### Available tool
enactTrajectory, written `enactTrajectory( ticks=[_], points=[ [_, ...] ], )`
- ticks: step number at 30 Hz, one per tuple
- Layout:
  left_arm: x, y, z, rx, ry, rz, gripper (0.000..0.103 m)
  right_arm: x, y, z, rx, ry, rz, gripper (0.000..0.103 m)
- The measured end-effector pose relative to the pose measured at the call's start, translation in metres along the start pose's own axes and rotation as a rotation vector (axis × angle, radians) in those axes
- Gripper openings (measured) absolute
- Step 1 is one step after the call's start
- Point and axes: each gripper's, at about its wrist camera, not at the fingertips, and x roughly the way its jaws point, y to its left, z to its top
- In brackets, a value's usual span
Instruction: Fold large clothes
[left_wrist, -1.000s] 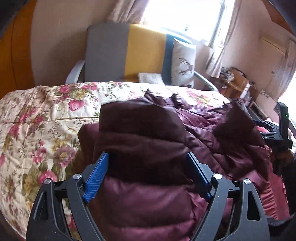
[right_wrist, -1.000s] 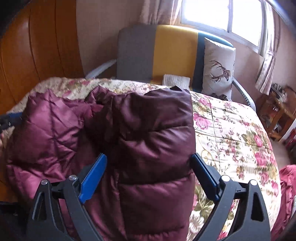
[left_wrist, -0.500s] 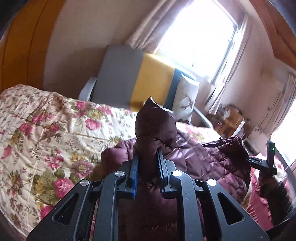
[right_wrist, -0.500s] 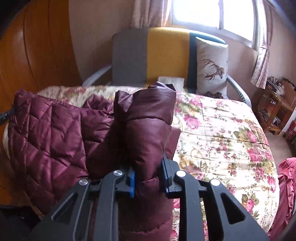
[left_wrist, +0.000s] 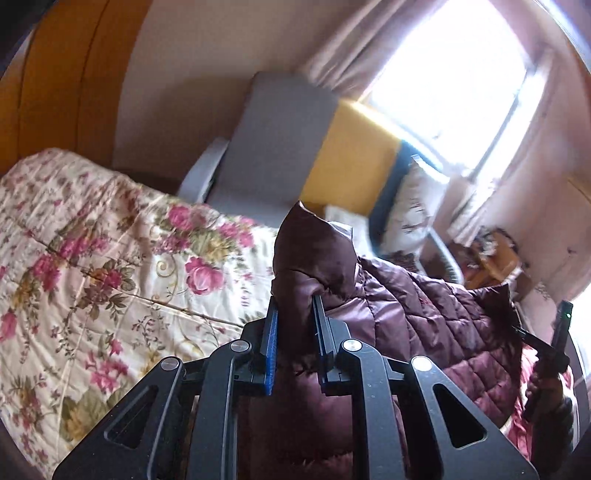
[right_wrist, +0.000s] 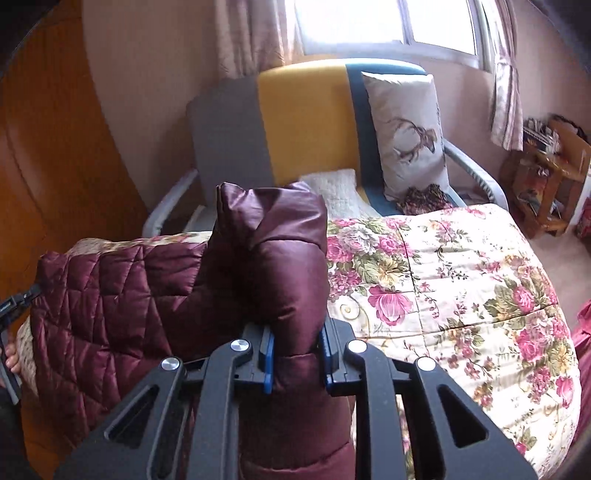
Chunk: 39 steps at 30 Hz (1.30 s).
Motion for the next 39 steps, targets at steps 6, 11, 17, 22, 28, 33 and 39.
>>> enactTrajectory(
  ticks=[6,11,17,22,28,33,39],
  points=[
    [0.080,0.017,0.003,-0.041,0.113,0.102,0.016,0.089,-0.006,-0.002,0.020,0.127,-0.113,0.017],
    [0.130,0.035,-0.013,-0.092,0.196,0.156,0.016,0.135,-0.015,-0.015,0.043,0.181,-0.166,0.021],
    [0.140,0.033,-0.020,-0.062,0.222,0.230,0.026,0.149,-0.017,-0.024,0.037,0.218,-0.204,0.030],
    [0.093,0.012,-0.001,-0.006,0.108,0.334,0.055,0.106,-0.016,-0.017,0.056,0.112,-0.207,0.072],
    [0.018,-0.041,-0.006,0.064,-0.118,0.365,0.055,0.035,0.040,-0.012,-0.024,-0.056,-0.170,0.082],
    [0.028,-0.080,-0.031,0.114,-0.105,0.280,0.063,0.038,0.119,-0.030,-0.111,-0.031,0.004,0.085],
    [0.086,-0.062,-0.056,0.071,0.013,0.286,0.063,0.094,0.157,-0.047,-0.142,0.072,0.014,0.084]
  ],
)
